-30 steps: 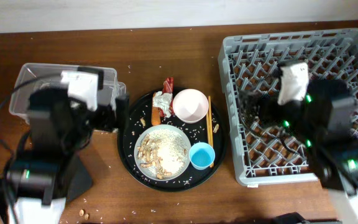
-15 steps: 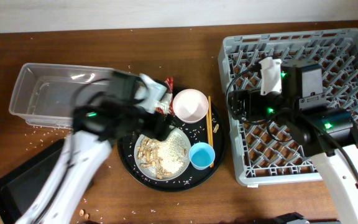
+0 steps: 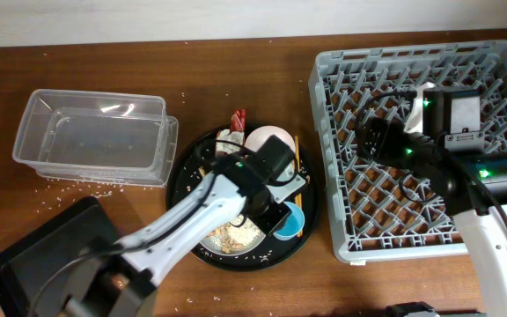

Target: Sort waste into correct bins and load items into the dishwasher rack

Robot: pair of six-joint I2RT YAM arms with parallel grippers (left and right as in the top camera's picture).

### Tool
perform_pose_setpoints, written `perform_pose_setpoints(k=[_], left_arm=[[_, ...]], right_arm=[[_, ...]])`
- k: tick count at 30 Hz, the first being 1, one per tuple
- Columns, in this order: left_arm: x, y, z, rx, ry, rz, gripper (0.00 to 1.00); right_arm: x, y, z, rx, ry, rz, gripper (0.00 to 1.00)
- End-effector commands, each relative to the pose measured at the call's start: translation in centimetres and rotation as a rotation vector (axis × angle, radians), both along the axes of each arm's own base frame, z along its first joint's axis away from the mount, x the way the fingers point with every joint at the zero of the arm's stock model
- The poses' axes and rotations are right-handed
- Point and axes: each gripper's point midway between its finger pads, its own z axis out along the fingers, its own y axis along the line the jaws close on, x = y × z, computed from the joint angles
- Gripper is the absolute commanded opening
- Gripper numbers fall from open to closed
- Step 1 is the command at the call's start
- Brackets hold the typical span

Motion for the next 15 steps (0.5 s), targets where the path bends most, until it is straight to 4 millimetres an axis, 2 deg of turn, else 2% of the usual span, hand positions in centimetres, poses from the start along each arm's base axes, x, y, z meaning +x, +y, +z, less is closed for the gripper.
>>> perform_pose_setpoints(k=[1, 3, 5, 9, 11, 13, 15], left_arm=[[1.0, -0.4, -1.3, 0.025, -0.023, -0.008, 0.33], [1.3, -0.7, -0.9, 0.013, -0.036, -0.008, 0.2], [1.7, -0.9, 0.2, 0.007, -0.043, -0.006, 0.01], [3.2, -0.8, 4.5, -0.009, -0.061, 0.023, 0.0], [4.3, -0.1, 6.9, -0.026, -0.076, 0.058, 0.0], [5.7, 0.5, 9.9, -0.107, -0.081, 0.104, 0.0], [6.8, 0.7, 12.0, -0.22, -0.066, 0.136, 0.0]], right_arm=[[0.0, 0.5, 0.6, 0.004, -0.011, 0.047, 0.98], [-0.1, 0.4, 0.5, 0.003, -0.006, 0.047, 0.98], [-0.1, 0.4, 0.5, 0.003, -0.005, 0.047, 0.98], [-0.2, 0.5, 0.4, 0.0, 0.0, 0.056, 0.98], [-0.5, 1.7, 0.5, 0.016, -0.009, 0.153, 0.98], [-0.7, 2.8, 0.8, 0.043, -0.02, 0.229, 0.98], [-0.8, 3.0, 0.8, 0.047, -0.022, 0.242, 0.98]])
